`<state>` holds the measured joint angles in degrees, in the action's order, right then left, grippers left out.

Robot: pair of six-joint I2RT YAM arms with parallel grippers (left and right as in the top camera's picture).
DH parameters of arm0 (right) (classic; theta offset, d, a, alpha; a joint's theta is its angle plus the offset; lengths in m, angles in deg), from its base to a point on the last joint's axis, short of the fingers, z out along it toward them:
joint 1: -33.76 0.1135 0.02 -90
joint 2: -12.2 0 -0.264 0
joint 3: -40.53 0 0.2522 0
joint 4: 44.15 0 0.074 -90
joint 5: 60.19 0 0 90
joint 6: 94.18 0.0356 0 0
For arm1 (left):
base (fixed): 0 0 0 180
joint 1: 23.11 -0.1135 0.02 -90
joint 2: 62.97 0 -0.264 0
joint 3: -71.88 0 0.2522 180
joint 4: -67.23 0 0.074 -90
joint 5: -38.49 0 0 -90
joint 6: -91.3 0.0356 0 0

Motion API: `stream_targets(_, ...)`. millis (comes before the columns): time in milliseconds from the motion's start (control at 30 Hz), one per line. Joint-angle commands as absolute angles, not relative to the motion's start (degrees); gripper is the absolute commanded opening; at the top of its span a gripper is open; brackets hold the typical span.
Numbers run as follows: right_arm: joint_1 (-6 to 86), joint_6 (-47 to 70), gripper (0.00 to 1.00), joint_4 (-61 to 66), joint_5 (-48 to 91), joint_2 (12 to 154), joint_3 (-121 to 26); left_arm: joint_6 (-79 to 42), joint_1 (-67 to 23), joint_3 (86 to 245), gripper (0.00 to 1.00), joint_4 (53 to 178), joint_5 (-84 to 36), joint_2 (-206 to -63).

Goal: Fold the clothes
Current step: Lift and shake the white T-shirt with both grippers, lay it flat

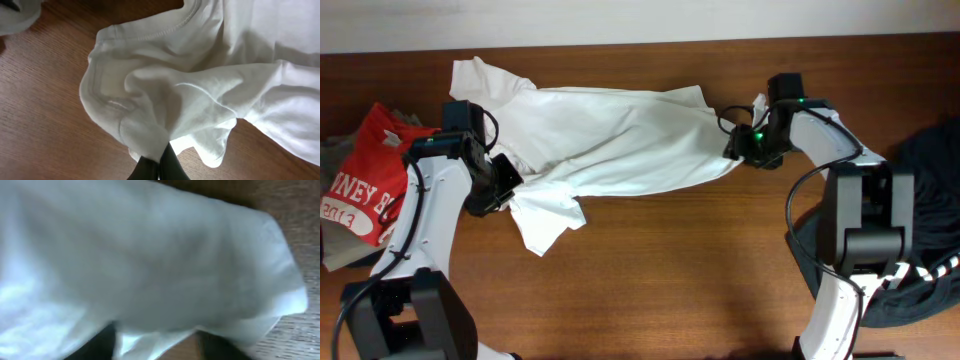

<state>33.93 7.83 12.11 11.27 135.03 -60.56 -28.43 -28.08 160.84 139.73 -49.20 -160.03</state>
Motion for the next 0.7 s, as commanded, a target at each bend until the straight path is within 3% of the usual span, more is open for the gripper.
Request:
stream_targets(0,34.47,8.81,0.20,11.55,15.79,135.47,-59.58,-27.69,-27.97,160.78,0.01,139.80,-49.82,-158.74)
stream_targets(33,34.37,8.77,0.04,11.55,17.26,135.47,-59.58,-27.69,-27.97,160.78,0.01,139.80,-49.82,-158.74)
stream_targets(167,31.87,8.75,0.04,14.80,19.57,134.18,-62.11,-27.60,-27.97,160.78,0.00,139.60,-49.82,-158.74)
stream_targets(300,29.51,3.37,0.04,27.35,19.84,122.61,-72.87,-15.69,-27.97,166.94,0.00,138.81,-41.29,-157.38)
stream_targets(500,29.49,3.33,0.04,37.21,24.77,101.46,-85.02,-7.78,-27.78,188.25,0.00,140.43,-37.53,-144.92)
stream_targets(667,29.51,2.82,0.04,37.38,33.32,90.40,-93.46,-7.80,-27.89,194.20,0.00,137.68,-38.69,-134.21)
